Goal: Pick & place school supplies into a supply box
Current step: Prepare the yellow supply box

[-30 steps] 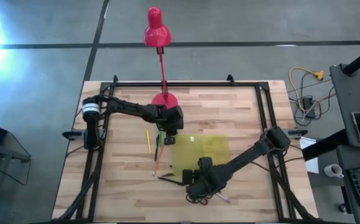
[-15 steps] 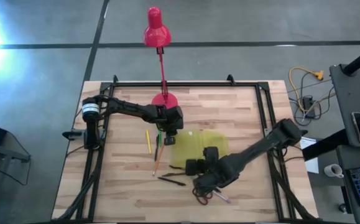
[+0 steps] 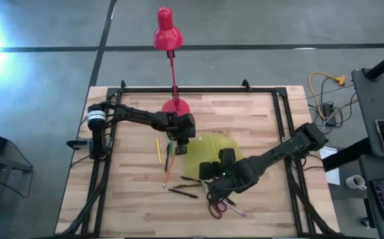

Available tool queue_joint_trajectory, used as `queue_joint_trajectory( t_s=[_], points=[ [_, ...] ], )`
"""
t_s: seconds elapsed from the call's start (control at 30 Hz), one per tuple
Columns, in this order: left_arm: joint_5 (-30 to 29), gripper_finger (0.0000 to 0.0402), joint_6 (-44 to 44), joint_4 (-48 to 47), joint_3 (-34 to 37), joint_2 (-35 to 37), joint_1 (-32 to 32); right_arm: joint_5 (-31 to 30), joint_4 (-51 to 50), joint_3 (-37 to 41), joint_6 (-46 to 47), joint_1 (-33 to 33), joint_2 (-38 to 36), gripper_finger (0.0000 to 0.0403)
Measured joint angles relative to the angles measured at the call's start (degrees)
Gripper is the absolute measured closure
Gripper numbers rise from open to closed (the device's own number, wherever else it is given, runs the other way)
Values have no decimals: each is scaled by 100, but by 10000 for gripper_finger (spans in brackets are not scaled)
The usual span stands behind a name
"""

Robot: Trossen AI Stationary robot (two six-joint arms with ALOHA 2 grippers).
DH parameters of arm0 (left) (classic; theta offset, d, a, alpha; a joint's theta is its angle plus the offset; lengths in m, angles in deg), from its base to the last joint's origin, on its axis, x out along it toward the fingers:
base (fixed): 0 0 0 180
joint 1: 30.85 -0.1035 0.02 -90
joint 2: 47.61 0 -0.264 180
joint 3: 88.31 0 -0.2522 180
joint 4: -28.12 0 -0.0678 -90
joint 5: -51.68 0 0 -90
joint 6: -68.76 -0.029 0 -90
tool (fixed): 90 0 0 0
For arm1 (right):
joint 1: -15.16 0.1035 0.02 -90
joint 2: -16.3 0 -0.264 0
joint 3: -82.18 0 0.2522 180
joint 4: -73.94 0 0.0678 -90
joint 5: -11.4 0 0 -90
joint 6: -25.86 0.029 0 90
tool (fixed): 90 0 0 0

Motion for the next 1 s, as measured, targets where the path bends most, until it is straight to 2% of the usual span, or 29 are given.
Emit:
queue_joint_trajectory(
  t_s=[0.17, 0.47, 1.0],
  points=[
    [2, 396, 67, 17, 2, 30, 9, -50, 9, 1, -85, -38, -62, 364],
    [120, 396, 273, -26, 13, 101, 161, -653, -2, 3, -408, -147, -375, 364],
    [135, 396, 782, 406, 4, 450, 1167, -654, 222, -2, -1043, -627, -394, 365]
  ],
)
